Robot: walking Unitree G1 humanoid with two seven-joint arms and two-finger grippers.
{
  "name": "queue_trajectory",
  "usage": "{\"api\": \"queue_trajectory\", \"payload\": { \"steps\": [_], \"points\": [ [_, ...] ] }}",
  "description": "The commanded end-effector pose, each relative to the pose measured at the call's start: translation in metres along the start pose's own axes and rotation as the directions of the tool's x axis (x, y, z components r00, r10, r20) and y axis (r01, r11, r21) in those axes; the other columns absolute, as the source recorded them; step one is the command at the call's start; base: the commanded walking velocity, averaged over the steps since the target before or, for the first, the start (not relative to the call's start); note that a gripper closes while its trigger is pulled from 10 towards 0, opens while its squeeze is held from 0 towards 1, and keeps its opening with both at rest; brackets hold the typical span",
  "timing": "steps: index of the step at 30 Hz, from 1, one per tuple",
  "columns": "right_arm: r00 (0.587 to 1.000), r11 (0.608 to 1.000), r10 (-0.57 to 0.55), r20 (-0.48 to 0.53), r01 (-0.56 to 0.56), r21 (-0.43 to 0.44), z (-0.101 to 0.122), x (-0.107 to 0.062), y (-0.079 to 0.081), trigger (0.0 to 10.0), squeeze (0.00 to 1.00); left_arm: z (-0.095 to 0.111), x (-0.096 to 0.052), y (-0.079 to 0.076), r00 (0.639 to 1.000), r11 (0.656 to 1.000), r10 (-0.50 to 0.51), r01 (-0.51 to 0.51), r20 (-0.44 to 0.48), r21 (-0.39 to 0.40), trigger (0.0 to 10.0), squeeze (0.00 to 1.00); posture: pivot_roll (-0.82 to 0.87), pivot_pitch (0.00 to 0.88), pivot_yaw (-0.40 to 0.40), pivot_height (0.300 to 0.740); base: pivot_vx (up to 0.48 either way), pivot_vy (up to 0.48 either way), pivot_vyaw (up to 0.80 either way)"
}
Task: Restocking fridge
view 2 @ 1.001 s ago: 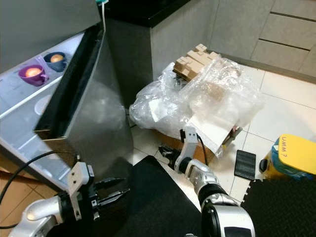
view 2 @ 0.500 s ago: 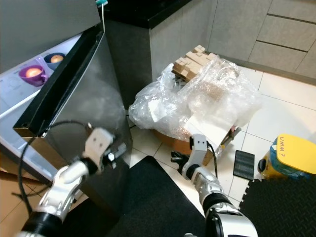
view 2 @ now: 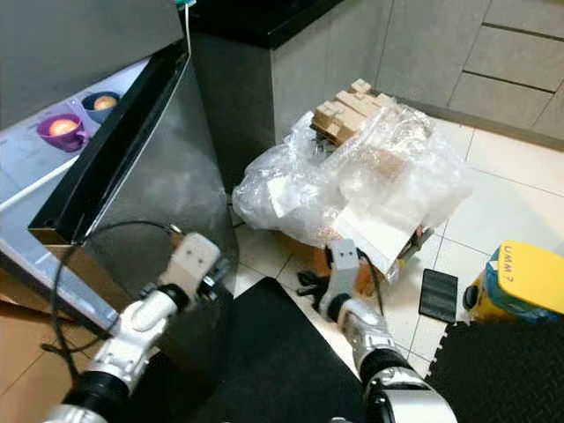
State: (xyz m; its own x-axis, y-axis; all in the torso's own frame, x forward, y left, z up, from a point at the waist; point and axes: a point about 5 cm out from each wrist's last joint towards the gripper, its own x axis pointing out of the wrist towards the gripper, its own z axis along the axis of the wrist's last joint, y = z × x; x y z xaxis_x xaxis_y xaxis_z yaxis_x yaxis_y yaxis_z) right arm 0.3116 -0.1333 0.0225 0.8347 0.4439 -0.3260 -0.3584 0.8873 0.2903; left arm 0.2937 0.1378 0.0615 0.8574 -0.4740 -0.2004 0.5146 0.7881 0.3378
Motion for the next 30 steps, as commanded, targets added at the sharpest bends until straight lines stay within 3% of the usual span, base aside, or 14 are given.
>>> {"api": "queue_trajectory", "payload": {
  "steps": [1,7,12,18,30],
  "points": [
    [0.999,1.000,-0.022,-0.036,0.022,-0.009,-0.011,-0.004,-0.002,10.0,0.00,-0.008,-0.002,-0.012,0.998,0.998,-0.053,0.052,-0.036,-0.019,10.0,0.00,-0.08,0.119,0.005,0.738,0.000,0.000,0.00],
    [0.998,0.999,-0.044,-0.037,0.044,-0.015,-0.014,-0.007,-0.004,10.0,0.00,-0.016,-0.008,-0.025,0.987,0.986,-0.141,0.132,-0.079,-0.106,10.0,0.00,-0.08,0.121,0.009,0.738,0.000,0.000,0.67],
    [0.998,0.999,-0.047,-0.039,0.046,-0.019,-0.014,-0.007,-0.005,10.0,0.00,-0.019,-0.010,-0.027,0.983,0.982,-0.152,0.139,-0.105,-0.129,10.0,0.00,-0.09,0.122,0.009,0.738,0.000,0.000,0.80],
    [0.997,0.998,-0.056,-0.053,0.054,-0.036,-0.016,-0.006,-0.004,10.0,0.00,-0.035,-0.015,-0.033,0.967,0.979,-0.149,0.115,-0.207,-0.167,10.0,0.00,-0.09,0.117,0.002,0.738,0.000,0.000,0.80],
    [0.997,0.997,-0.060,-0.058,0.057,-0.051,-0.015,-0.006,-0.006,10.0,0.00,-0.029,-0.015,-0.035,0.970,0.975,-0.145,0.107,-0.196,-0.193,10.0,0.00,-0.09,0.114,-0.004,0.738,0.000,0.000,0.80]
  ]
}}
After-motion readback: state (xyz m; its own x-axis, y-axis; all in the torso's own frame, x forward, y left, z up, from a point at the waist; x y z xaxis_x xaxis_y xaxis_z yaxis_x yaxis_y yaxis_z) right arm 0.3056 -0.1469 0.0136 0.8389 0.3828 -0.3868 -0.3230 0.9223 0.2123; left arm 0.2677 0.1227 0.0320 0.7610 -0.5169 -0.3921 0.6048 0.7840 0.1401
